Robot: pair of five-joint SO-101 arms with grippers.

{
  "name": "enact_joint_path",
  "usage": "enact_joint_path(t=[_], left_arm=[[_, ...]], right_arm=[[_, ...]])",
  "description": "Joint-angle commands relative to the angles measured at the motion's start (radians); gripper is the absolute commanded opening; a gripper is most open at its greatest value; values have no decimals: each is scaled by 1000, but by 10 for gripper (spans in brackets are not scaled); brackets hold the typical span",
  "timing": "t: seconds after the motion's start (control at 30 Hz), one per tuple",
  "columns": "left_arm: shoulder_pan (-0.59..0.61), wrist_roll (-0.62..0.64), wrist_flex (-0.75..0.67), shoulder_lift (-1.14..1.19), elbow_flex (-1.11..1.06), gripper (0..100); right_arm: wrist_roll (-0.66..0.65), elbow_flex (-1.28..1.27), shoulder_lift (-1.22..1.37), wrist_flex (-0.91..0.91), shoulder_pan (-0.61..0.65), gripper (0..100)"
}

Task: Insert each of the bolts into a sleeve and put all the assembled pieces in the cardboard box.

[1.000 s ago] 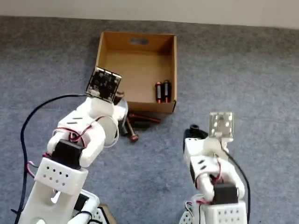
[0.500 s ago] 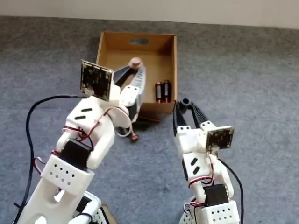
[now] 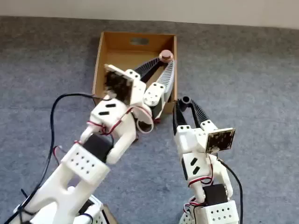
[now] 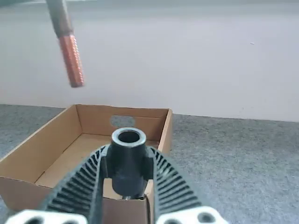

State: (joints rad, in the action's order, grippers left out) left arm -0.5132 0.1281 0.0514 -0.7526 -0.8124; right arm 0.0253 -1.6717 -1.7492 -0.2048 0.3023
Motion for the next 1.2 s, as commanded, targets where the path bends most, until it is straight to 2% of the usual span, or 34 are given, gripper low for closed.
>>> enact_joint_path(t=[0.0, 0.23, 0.87, 1.17], left_arm=[[-36, 9, -69, 58, 56, 8], [-117, 9, -77, 104, 47, 8], [-117, 8, -84, 114, 113, 8], [-119, 8, -83, 116, 79, 8]], right_arm=[[2, -18, -5, 18, 8, 9], [2, -19, -5, 18, 8, 9], [2, -38, -5, 21, 8, 9], [2, -38, -5, 21, 8, 9]])
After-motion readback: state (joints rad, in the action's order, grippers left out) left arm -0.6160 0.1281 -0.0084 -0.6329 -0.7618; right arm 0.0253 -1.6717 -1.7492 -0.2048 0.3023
